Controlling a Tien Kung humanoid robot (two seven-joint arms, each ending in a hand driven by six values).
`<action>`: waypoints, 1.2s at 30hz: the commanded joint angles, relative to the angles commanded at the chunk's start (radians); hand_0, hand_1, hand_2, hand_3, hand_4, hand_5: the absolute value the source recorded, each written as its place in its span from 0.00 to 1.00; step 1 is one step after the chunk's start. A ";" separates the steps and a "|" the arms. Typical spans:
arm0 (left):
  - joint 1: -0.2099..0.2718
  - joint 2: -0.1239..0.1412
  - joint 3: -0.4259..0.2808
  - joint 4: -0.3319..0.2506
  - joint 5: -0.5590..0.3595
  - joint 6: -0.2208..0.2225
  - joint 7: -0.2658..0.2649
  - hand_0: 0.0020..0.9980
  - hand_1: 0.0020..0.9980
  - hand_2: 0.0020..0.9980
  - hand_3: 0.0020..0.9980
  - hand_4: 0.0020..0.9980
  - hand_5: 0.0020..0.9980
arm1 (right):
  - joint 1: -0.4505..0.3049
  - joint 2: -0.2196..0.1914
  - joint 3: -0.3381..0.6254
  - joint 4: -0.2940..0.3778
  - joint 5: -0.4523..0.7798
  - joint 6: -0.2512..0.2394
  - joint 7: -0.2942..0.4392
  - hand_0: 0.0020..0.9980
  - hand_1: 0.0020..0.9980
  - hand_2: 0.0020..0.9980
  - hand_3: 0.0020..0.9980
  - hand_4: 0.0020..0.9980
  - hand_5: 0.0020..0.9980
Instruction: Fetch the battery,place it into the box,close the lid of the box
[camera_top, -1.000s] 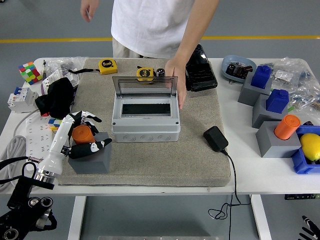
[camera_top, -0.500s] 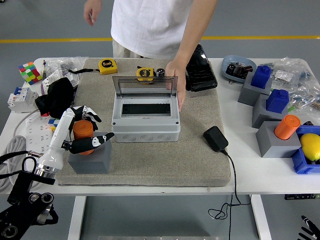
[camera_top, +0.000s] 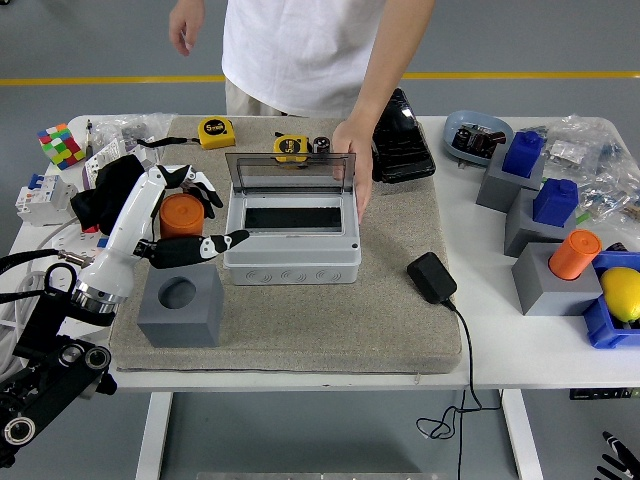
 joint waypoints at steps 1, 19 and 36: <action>-0.026 0.002 0.017 0.001 0.018 0.006 0.020 0.03 0.07 0.22 0.34 1.00 0.00 | 0.000 0.001 -0.002 0.000 0.002 -0.001 0.001 0.62 0.68 0.66 0.54 0.92 0.49; -0.385 0.000 0.395 0.101 0.404 -0.048 0.407 0.04 0.08 0.22 0.33 0.93 0.00 | -0.004 0.009 -0.022 0.000 0.019 -0.008 -0.003 0.63 0.68 0.66 0.54 0.92 0.49; -0.570 -0.120 0.564 0.324 0.406 -0.075 0.516 0.04 0.09 0.24 0.46 0.92 0.00 | -0.006 0.015 -0.052 0.000 0.039 -0.010 -0.004 0.62 0.68 0.66 0.54 0.92 0.49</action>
